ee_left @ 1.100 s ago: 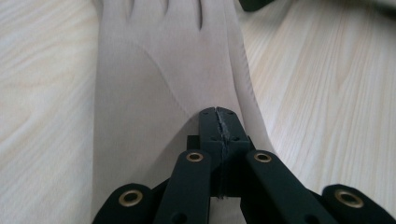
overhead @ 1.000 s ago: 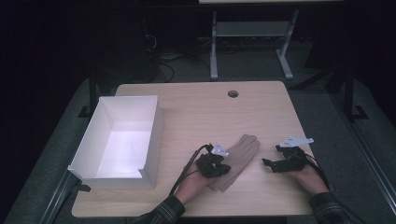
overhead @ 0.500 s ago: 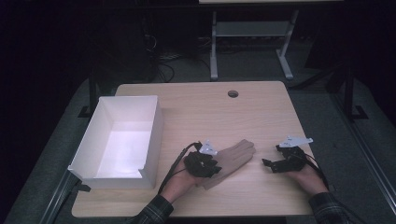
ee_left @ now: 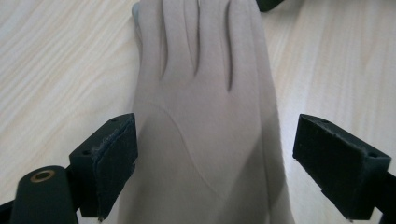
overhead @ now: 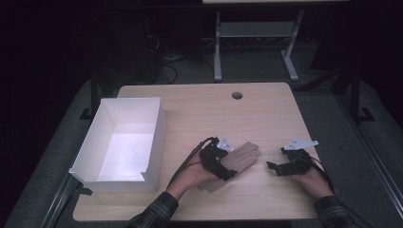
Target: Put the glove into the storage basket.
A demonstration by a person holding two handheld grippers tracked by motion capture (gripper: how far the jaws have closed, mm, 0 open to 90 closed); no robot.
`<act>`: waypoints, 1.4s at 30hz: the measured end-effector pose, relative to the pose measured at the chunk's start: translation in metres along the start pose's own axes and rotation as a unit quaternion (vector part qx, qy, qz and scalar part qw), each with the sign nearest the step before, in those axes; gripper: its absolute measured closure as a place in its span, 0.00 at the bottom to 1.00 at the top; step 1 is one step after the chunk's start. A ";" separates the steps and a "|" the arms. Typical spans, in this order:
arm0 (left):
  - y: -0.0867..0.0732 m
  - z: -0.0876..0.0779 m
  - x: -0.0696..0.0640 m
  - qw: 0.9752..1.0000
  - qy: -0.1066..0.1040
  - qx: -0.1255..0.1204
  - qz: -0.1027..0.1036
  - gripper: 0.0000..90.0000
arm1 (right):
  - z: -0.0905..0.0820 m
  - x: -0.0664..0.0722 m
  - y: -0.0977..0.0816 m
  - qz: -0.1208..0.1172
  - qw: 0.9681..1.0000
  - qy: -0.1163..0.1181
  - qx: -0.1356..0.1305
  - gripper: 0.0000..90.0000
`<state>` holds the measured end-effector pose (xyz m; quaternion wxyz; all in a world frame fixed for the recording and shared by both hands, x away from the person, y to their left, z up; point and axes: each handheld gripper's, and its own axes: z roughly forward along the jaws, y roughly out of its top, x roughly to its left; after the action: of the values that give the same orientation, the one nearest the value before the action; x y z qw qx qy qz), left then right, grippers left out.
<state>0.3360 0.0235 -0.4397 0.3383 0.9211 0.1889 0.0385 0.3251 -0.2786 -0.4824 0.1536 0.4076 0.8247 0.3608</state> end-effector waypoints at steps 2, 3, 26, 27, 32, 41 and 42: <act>0.001 0.005 0.000 1.000 0.002 0.002 -0.001 0.15 | 0.000 0.000 0.000 0.000 1.000 0.000 0.000 0.15; 0.001 0.007 0.001 1.000 0.005 0.005 0.001 0.15 | 0.000 0.000 0.000 0.000 1.000 0.000 0.000 0.15; -0.009 0.018 0.000 1.000 -0.029 0.007 -0.006 0.69 | 0.001 0.000 0.000 0.002 1.000 0.000 -0.003 0.15; -0.009 0.017 0.000 0.999 -0.030 0.006 -0.009 0.71 | 0.000 0.000 0.000 0.000 1.000 -0.001 -0.001 0.15; -0.008 0.015 0.001 0.999 -0.035 0.010 -0.017 0.75 | 0.001 0.000 0.000 0.001 1.000 0.000 -0.003 0.15; -0.003 -0.010 0.005 0.998 -0.043 0.003 -0.046 0.75 | 0.001 0.000 0.000 0.001 1.000 0.000 -0.003 0.15; -0.001 -0.014 0.006 0.998 -0.042 0.004 -0.047 0.75 | 0.001 0.001 0.000 0.003 1.000 0.000 -0.004 0.15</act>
<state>0.3381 0.0351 -0.4299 0.3437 0.9133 0.2177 -0.0166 0.3253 -0.2777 -0.4828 0.1538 0.4090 0.8224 0.3643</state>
